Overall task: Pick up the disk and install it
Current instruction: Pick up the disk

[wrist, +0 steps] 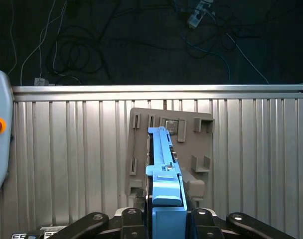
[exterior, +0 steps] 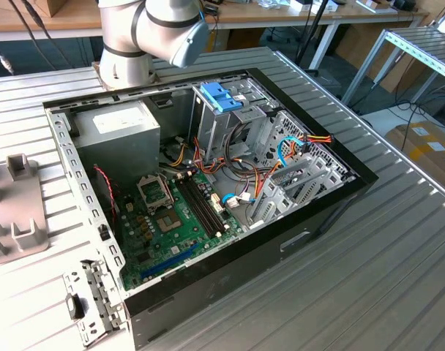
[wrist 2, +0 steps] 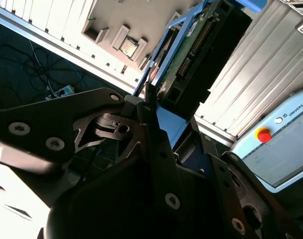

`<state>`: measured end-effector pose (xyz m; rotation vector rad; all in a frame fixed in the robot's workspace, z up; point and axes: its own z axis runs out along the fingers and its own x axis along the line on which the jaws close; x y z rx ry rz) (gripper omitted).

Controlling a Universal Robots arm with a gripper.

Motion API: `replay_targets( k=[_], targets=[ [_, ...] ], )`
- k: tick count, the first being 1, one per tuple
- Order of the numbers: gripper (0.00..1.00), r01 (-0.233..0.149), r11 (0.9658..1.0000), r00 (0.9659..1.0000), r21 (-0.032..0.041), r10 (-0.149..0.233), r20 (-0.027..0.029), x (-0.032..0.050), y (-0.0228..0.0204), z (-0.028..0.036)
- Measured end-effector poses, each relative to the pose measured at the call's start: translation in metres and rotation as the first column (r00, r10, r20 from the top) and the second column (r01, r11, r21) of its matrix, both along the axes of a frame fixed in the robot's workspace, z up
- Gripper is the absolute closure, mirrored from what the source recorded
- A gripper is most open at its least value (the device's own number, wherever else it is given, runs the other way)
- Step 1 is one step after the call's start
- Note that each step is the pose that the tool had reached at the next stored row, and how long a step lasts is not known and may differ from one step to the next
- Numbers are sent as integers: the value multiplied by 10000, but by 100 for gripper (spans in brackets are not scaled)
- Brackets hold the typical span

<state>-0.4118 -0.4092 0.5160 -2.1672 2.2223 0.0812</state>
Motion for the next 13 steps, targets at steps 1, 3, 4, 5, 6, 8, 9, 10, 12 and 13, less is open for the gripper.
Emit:
replay_targets(
  k=[1, 3, 4, 5, 6, 8, 9, 10, 12, 13],
  targets=[
    [63, 0, 10000, 10000, -1, 0, -2, 9, -34, 0],
    [63, -1, 10000, 10000, -1, 1, -6, 26, -98, 0],
    [63, -1, 10000, 10000, -1, 1, -8, 39, -139, 0],
    [63, -1, 10000, 10000, 0, 1, -8, 45, -160, -1],
    [63, -2, 10000, 10000, -1, 2, -10, 51, -175, -1],
    [63, -2, 10000, 10000, -1, 2, -13, 64, -210, -2],
    [63, -3, 10000, 10000, -1, 3, -16, 79, -248, -2],
    [63, -3, 10000, 10000, -1, 3, -17, 88, -273, -2],
    [63, -4, 10000, 10000, -1, 4, -19, 104, -313, -3],
    [63, -4, 10000, 10000, 0, 4, -18, 108, -326, -3]
  ],
)
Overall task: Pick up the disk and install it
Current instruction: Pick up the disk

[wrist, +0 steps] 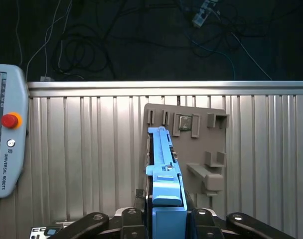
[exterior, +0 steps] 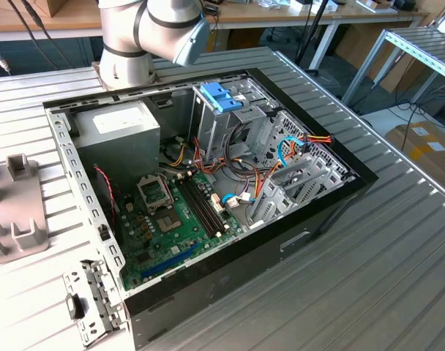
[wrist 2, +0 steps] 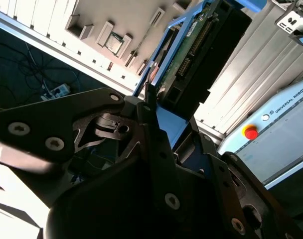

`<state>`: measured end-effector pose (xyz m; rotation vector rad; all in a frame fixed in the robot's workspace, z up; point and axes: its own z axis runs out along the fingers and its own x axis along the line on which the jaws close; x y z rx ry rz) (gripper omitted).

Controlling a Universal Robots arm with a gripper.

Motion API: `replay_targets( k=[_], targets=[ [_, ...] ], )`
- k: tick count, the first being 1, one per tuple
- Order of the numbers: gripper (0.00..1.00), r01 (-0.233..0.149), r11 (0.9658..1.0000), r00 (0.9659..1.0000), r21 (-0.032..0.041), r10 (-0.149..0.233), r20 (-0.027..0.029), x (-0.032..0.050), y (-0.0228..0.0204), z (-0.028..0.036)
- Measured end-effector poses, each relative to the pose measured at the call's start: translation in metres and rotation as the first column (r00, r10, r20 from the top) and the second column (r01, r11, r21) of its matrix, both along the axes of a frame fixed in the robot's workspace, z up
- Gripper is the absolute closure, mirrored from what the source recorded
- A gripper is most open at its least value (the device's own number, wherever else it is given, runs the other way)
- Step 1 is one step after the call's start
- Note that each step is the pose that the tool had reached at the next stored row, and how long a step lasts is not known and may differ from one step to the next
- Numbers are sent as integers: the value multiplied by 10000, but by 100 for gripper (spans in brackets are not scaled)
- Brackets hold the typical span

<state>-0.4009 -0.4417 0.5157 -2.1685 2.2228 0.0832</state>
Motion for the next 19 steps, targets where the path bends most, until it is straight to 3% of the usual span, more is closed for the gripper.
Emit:
replay_targets(
  k=[9, 15, 19],
  targets=[
    [63, -13, 10000, 10000, 0, 13, -6, 59, -179, -3],
    [63, -106, 9999, 9999, 0, 106, -31, 169, -218, -9],
    [63, -150, 9999, 9999, 1, 150, -85, 329, -242, -19]
  ],
)
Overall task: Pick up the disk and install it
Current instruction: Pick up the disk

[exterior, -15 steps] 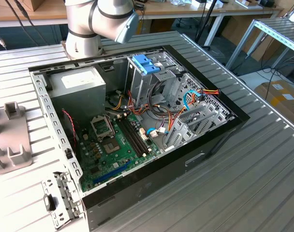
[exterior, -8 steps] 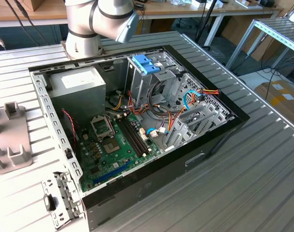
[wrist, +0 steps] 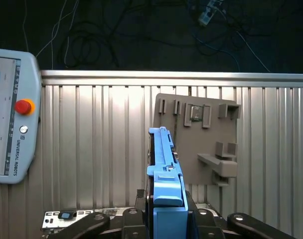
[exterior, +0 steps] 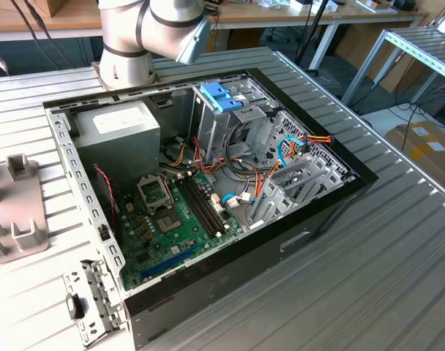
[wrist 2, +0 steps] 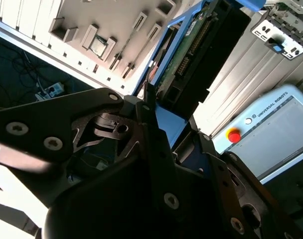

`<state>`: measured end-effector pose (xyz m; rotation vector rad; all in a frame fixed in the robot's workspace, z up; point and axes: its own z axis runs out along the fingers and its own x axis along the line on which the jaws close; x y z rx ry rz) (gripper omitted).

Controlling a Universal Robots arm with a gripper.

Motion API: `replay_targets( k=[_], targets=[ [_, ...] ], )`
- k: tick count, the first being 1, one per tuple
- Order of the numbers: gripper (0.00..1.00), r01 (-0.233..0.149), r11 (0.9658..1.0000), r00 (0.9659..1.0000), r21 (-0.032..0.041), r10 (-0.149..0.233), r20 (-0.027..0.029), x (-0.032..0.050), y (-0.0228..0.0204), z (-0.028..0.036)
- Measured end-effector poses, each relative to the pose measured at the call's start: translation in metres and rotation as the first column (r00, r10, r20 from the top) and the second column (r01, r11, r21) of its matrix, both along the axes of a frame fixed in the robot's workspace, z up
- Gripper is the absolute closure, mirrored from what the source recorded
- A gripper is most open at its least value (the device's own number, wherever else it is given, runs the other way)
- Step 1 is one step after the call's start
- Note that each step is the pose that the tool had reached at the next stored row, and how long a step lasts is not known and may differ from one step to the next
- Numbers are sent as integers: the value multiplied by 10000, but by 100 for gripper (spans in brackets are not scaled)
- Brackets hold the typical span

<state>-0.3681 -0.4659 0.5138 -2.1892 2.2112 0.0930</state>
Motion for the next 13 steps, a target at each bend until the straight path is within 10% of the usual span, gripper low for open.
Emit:
replay_targets(
  k=[13],
  targets=[
    [63, -44, 10000, 9998, 0, 44, -175, 592, -18, -45]
  ],
)
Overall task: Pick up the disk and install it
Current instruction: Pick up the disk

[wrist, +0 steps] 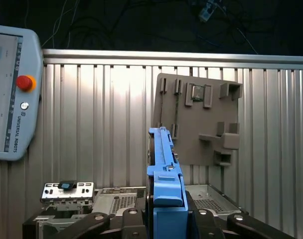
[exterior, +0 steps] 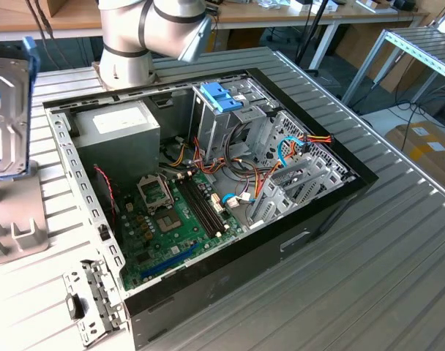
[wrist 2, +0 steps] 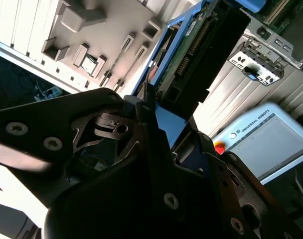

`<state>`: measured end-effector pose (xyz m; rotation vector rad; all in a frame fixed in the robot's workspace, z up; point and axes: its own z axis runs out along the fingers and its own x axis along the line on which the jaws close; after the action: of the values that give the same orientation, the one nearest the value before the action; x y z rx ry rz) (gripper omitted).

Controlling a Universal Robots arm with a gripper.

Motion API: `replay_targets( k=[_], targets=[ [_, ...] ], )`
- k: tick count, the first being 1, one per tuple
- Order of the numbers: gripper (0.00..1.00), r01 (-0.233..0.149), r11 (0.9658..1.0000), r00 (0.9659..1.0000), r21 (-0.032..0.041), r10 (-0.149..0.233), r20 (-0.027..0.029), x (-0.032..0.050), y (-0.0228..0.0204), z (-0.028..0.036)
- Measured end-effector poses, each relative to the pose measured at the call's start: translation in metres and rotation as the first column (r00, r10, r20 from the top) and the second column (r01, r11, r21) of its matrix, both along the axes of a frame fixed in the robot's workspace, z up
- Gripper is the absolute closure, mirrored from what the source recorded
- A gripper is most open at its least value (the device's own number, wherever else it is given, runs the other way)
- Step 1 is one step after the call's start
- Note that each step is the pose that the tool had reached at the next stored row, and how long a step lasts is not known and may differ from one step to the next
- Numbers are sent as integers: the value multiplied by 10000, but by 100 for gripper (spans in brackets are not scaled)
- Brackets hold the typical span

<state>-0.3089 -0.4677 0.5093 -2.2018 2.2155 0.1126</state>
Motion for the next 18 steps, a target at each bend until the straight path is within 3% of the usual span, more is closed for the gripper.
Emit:
replay_targets(
  k=[6, 10, 13, 16, 18],
  targets=[
    [63, 1, 10000, 10000, 1, -1, -71, 217, 0, -37],
    [63, -2, 10000, 9999, 1, 2, -165, 386, 0, -97],
    [63, -2, 10000, 9998, 0, 2, -195, 441, 0, -148],
    [63, -3, 10000, 9998, -2, 3, -211, 535, 0, -161],
    [63, -3, 10000, 9998, -1, 3, -216, 550, 0, -177]
  ],
)
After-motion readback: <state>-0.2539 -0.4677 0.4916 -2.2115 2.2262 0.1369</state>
